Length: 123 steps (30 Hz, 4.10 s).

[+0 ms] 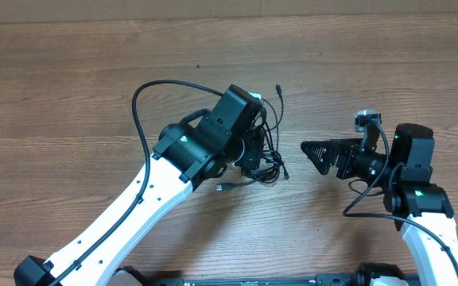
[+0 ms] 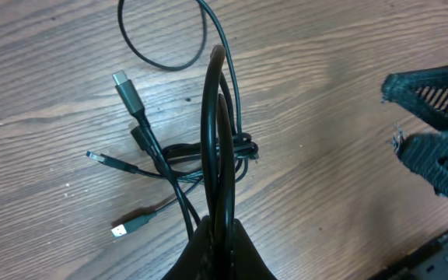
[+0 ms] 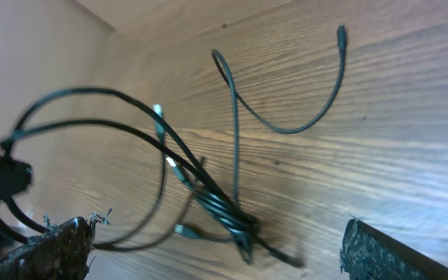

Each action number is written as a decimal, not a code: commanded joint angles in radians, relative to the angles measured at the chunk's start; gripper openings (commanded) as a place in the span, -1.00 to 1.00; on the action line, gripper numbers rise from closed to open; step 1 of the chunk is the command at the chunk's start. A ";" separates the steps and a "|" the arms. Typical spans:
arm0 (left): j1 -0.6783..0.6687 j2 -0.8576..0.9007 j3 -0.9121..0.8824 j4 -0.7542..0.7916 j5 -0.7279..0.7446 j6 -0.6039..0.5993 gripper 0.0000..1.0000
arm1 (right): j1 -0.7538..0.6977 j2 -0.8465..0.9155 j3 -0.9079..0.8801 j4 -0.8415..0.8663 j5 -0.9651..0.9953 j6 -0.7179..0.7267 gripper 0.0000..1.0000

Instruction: Untangle cables

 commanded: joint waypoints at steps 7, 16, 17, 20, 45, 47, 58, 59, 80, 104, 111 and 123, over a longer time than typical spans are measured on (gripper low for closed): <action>0.026 -0.010 0.045 0.068 0.066 0.023 -0.92 | -0.002 -0.001 0.084 0.007 -0.138 0.122 1.00; 0.097 -0.014 0.180 0.049 0.193 0.048 -0.92 | -0.003 -0.001 0.223 -0.038 -0.031 0.061 0.91; 0.104 -0.014 0.196 0.045 0.199 0.048 -0.92 | -0.003 -0.001 0.230 -0.046 -0.008 0.027 0.92; 0.125 -0.014 0.256 0.035 0.227 0.053 -0.92 | -0.003 0.002 0.230 -0.057 0.029 -0.076 0.99; 0.156 -0.014 0.391 0.099 0.417 0.013 -0.92 | -0.002 0.106 0.230 -0.058 -0.163 -0.830 0.47; 0.156 -0.014 0.391 0.099 0.416 0.011 -0.92 | -0.002 0.127 0.230 -0.055 -0.189 -0.840 0.37; 0.155 -0.014 0.391 0.098 0.416 0.010 -0.92 | -0.002 0.151 0.230 0.026 -0.299 -0.843 -0.17; 0.155 -0.014 0.391 0.098 0.416 0.010 -0.92 | -0.002 0.151 0.230 0.026 -0.299 -0.843 -0.27; 0.155 -0.014 0.391 0.125 0.477 -0.020 -0.92 | 0.118 0.151 0.230 0.037 -0.207 -0.846 -0.41; 0.155 -0.013 0.391 0.109 0.384 -0.031 -0.92 | 0.118 0.151 0.230 0.000 -0.156 -0.838 -0.92; 0.155 -0.010 0.391 0.021 0.214 -0.002 0.64 | 0.118 0.151 0.230 -0.005 -0.164 -0.821 -0.92; 0.155 0.002 0.391 -0.150 0.109 0.121 1.00 | 0.115 0.151 0.230 0.099 -0.163 -0.360 -0.92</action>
